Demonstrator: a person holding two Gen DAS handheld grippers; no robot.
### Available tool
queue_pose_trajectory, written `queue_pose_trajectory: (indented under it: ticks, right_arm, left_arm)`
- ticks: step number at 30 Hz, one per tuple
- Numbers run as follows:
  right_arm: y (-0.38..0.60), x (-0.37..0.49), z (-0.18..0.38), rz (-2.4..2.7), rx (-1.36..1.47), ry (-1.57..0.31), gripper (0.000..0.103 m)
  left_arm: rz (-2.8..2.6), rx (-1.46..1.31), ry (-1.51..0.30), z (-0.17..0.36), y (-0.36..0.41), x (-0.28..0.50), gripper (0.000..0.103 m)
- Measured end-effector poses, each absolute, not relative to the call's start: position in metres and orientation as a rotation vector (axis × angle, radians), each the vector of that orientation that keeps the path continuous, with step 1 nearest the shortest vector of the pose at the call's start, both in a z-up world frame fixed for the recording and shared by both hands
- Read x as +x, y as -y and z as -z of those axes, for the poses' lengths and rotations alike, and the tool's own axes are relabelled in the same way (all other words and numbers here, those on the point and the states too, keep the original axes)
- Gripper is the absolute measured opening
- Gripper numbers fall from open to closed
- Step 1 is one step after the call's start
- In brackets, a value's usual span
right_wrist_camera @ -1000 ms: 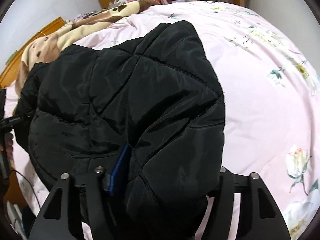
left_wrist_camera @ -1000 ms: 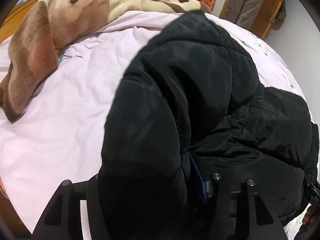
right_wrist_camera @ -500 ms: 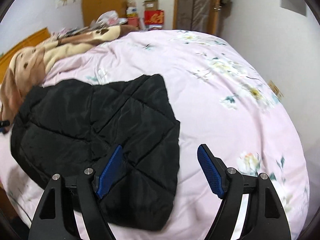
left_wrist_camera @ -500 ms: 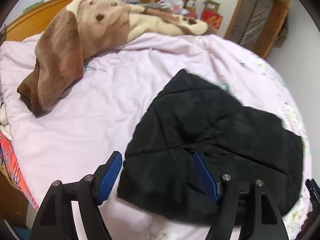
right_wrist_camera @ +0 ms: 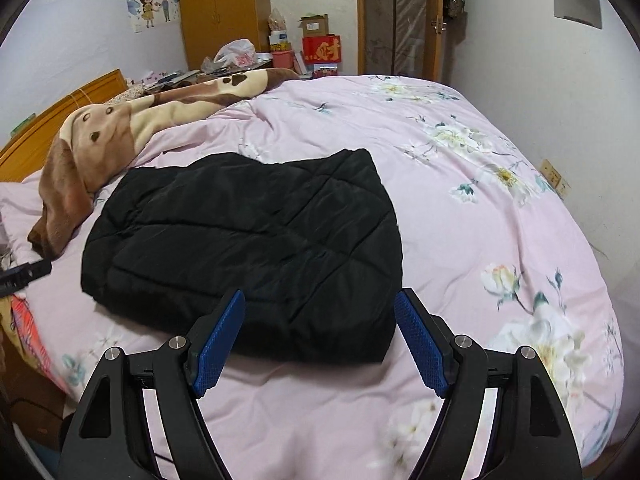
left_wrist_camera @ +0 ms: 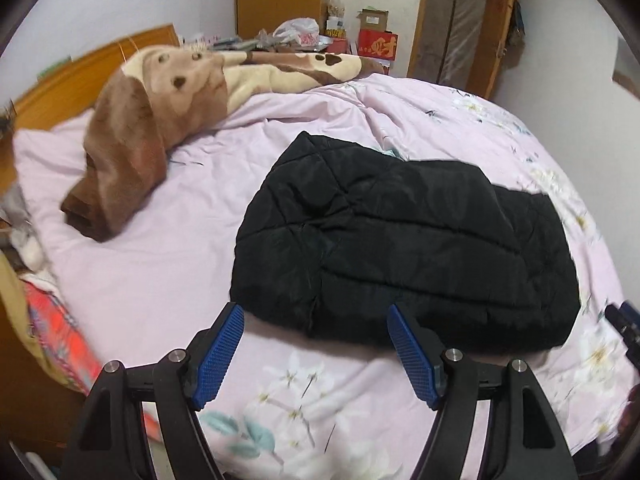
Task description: Fold large clothes
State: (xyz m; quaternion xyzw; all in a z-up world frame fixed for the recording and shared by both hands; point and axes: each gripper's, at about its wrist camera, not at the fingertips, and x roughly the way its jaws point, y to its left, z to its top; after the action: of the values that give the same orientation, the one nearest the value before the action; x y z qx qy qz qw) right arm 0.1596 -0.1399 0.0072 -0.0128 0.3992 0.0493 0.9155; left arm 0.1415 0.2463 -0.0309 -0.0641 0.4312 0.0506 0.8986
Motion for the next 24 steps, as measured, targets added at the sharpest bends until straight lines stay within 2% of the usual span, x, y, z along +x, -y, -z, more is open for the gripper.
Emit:
queue_pose_trajectory:
  ticks: [10,18,24]
  right_arm:
    - [0.11,0.101,-0.015,-0.07,-0.06,-0.797,0.077]
    - [0.106,0.065,-0.023,-0.043,-0.111,-0.737,0.077]
    - [0.102,0.057,-0.024,-0.046,-0.122,-0.716,0.077]
  left_arm:
    - [-0.053,-0.122,-0.837,0.031,-0.193,0.081,0.074]
    - [-0.04,-0.135,-0.792,0.027,-0.178,0.064,0.074]
    - [-0.045,-0.112,-0.763,0.023,-0.171,0.055,0.08]
